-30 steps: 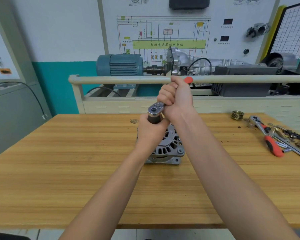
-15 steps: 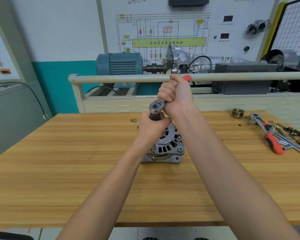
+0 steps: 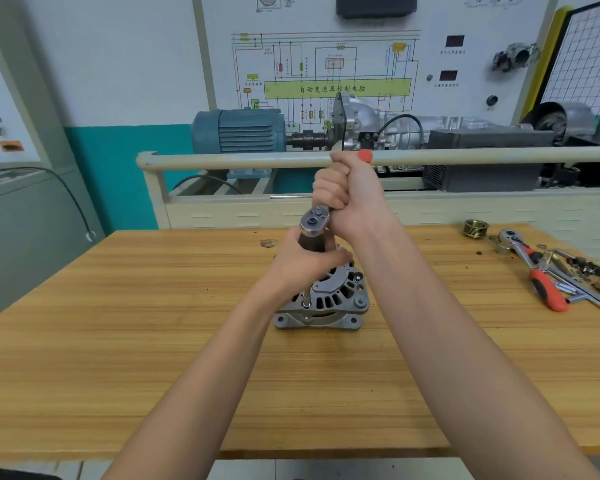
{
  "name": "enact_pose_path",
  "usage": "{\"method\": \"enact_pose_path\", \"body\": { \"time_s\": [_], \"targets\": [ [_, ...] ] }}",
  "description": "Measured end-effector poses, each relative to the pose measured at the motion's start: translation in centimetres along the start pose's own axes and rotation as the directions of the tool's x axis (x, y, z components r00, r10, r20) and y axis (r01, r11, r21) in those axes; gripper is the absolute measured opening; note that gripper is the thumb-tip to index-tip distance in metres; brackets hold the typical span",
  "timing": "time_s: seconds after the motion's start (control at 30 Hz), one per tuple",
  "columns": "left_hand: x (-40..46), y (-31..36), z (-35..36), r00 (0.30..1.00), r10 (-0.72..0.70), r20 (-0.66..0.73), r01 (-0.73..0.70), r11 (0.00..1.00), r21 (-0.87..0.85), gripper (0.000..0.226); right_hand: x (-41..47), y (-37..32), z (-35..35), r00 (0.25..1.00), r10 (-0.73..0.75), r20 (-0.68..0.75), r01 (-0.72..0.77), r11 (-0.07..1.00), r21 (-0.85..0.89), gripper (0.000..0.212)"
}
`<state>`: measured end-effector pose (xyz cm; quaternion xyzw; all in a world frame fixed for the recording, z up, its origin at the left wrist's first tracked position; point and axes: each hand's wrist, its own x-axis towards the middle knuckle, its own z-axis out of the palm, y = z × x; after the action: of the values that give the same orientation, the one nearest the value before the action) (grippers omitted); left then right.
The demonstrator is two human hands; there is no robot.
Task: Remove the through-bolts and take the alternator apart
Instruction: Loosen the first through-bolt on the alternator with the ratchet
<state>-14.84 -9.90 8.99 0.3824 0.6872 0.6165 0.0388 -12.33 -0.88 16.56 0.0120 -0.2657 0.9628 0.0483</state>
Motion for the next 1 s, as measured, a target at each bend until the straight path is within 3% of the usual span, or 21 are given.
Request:
{"method": "enact_pose_path", "body": {
  "time_s": [0.07,0.1,0.13,0.2,0.27,0.33,0.37,0.43,0.53,0.6,0.63,0.7,0.77,0.8,0.87,0.93,1.0],
  "targets": [
    [-0.4,0.4,-0.9,0.963,0.008,0.27,-0.019,0.999,0.038,0.033,-0.2,-0.2,0.0,0.982,0.168,0.083,-0.158,0.98,-0.117,0.05],
    [-0.5,0.4,-1.1,0.954,0.005,0.301,-0.022,0.998,0.053,0.033,-0.2,-0.2,0.1,0.97,0.222,0.101,-0.205,0.967,-0.154,0.05],
    [-0.4,0.3,-0.8,0.968,0.011,0.252,-0.023,0.999,0.046,0.035,-0.1,-0.1,0.3,0.966,0.238,0.097,-0.221,0.962,-0.163,0.051],
    [-0.3,-0.1,0.1,1.0,-0.002,-0.016,0.001,0.998,-0.059,0.04,0.3,0.2,0.6,0.986,0.16,0.037,-0.156,0.984,-0.085,0.053],
    [0.0,-0.3,1.1,0.948,-0.086,-0.306,0.024,0.979,-0.201,0.038,0.6,0.7,0.8,0.999,-0.014,-0.049,0.015,1.0,0.01,0.048],
    [0.1,-0.3,1.3,0.912,-0.113,-0.395,0.014,0.969,-0.245,0.035,0.7,1.2,0.9,0.987,-0.13,-0.091,0.132,0.991,0.023,0.045],
    [0.1,-0.5,1.0,0.929,-0.082,-0.362,0.004,0.977,-0.213,0.036,0.6,1.2,0.8,0.988,-0.132,-0.083,0.133,0.991,0.005,0.045],
    [-0.2,-0.6,0.0,0.99,0.011,-0.142,-0.027,0.994,-0.11,0.041,0.4,0.9,0.7,0.999,-0.028,-0.022,0.027,0.998,-0.051,0.048],
    [-0.6,0.1,-1.4,0.974,0.045,0.224,-0.045,0.999,-0.005,0.037,0.5,0.3,0.6,0.973,0.216,0.082,-0.205,0.97,-0.133,0.052],
    [-0.5,0.3,-1.3,0.964,0.018,0.264,-0.025,0.999,0.022,0.038,0.7,0.3,0.7,0.948,0.3,0.108,-0.279,0.945,-0.172,0.052],
    [-0.4,0.2,-1.0,0.978,0.012,0.208,-0.015,1.0,0.016,0.04,0.7,0.4,0.8,0.952,0.29,0.098,-0.271,0.948,-0.169,0.051],
    [-0.2,-0.2,0.1,0.999,-0.008,-0.044,0.005,0.999,-0.049,0.041,0.7,0.6,0.9,0.989,0.14,0.037,-0.136,0.987,-0.09,0.048],
    [0.1,-0.1,0.9,0.952,-0.059,-0.299,0.025,0.993,-0.116,0.037,0.9,0.7,0.8,0.997,-0.059,-0.054,0.058,0.998,-0.006,0.045],
    [0.2,-0.1,1.1,0.937,-0.067,-0.343,0.026,0.992,-0.123,0.037,0.8,0.7,0.7,0.991,-0.106,-0.079,0.107,0.994,0.012,0.045],
    [0.1,-0.2,0.6,0.97,-0.02,-0.244,0.002,0.997,-0.073,0.038,0.7,0.5,0.6,0.996,-0.068,-0.06,0.069,0.998,0.007,0.046],
    [-0.3,0.0,-0.6,0.998,0.035,0.06,-0.033,0.999,-0.03,0.038,0.5,0.2,0.5,0.995,0.098,0.029,-0.097,0.994,-0.049,0.05],
    [-0.5,0.3,-1.6,0.958,0.028,0.286,-0.032,0.999,0.011,0.038,0.6,0.2,0.5,0.965,0.241,0.1,-0.23,0.967,-0.109,0.051]
  ]
}}
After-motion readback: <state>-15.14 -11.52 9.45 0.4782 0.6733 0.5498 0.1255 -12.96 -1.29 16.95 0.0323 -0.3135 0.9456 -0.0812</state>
